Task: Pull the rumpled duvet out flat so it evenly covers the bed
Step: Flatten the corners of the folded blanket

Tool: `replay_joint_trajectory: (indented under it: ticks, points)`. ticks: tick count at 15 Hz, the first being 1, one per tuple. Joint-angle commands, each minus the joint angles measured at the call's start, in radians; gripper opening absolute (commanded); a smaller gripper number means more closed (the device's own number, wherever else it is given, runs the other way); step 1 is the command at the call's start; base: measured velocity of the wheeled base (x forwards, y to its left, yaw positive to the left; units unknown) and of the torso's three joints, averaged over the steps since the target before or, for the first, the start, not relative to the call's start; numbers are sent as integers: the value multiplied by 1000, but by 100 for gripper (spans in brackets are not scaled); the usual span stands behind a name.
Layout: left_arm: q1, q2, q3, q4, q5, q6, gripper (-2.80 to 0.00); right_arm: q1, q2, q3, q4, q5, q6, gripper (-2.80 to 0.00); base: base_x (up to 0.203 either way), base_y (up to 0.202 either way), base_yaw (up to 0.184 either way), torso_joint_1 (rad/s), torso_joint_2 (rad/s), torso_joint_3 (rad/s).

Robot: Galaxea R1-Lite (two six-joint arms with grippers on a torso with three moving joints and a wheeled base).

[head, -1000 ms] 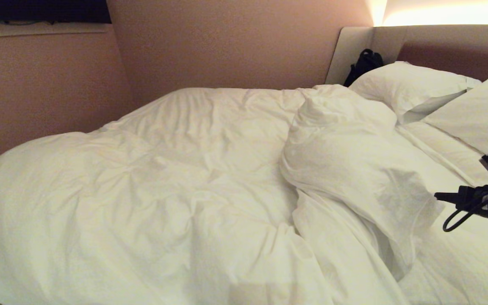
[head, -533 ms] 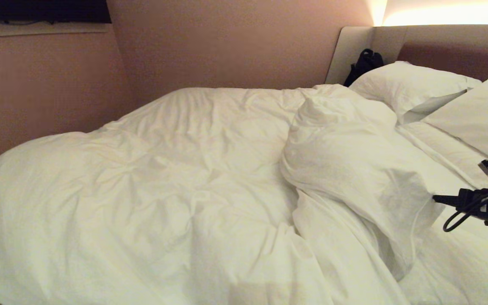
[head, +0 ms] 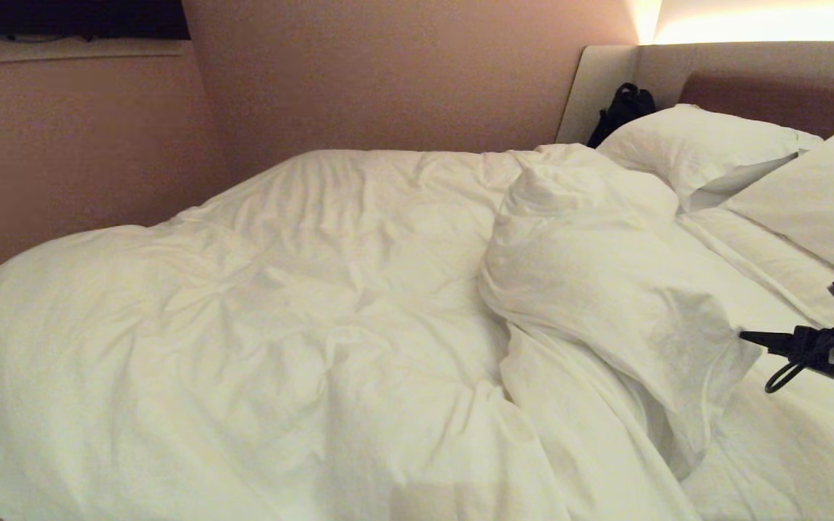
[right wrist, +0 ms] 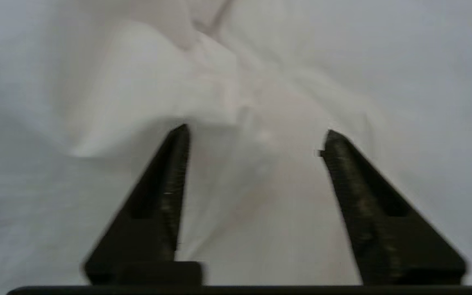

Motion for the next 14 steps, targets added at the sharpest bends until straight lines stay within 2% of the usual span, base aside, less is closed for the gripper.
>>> replay_joint_trajectory:
  ticks: [1, 7, 14]
  points:
    - [0, 0, 0, 0, 1, 0, -280, -1, 42, -7, -5, 7, -19, 0, 0, 0, 0, 0, 0, 0]
    - [0, 0, 0, 1, 1, 0, -280, 0, 74, -29, -1, 118, -26, 0, 0, 0, 0, 0, 0, 0]
    - [0, 0, 0, 0, 1, 0, -280, 6, 111, -88, 4, 181, -24, 0, 0, 0, 0, 0, 0, 0]
